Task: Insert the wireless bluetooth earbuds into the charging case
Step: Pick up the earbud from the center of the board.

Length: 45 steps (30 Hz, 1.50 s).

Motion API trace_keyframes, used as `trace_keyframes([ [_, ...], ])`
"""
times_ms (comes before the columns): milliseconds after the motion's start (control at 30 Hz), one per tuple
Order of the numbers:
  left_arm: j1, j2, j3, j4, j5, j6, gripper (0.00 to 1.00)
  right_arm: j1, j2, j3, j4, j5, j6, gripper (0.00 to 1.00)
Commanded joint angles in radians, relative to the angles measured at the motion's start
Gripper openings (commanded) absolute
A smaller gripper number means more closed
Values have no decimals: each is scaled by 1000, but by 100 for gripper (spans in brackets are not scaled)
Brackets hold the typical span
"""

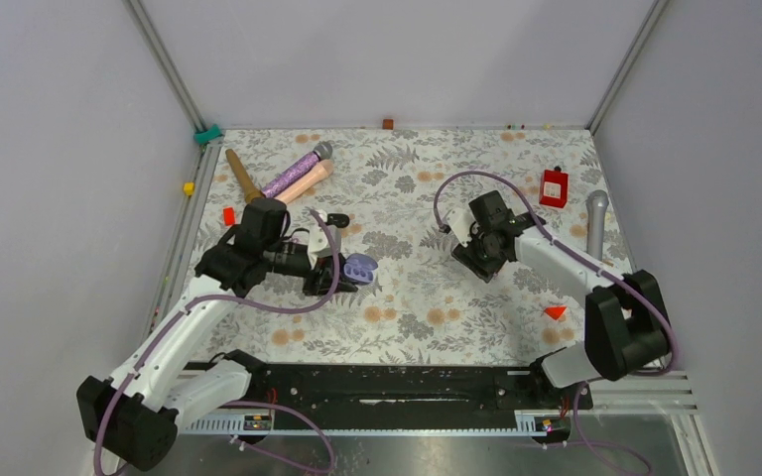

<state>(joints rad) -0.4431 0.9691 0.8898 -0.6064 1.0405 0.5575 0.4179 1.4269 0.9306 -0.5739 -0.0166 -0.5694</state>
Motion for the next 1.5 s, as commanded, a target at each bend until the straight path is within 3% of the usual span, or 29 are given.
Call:
trace_keyframes([
  [0, 20, -3, -1, 58, 89, -17, 0, -5, 63, 56, -77, 20, -11, 56],
  [1067, 43, 17, -20, 72, 130, -21, 0, -33, 191, 37, -15, -43, -23, 55],
  [1467, 43, 23, -22, 72, 134, -20, 0, -37, 200, 33, 19, 4, -15, 55],
])
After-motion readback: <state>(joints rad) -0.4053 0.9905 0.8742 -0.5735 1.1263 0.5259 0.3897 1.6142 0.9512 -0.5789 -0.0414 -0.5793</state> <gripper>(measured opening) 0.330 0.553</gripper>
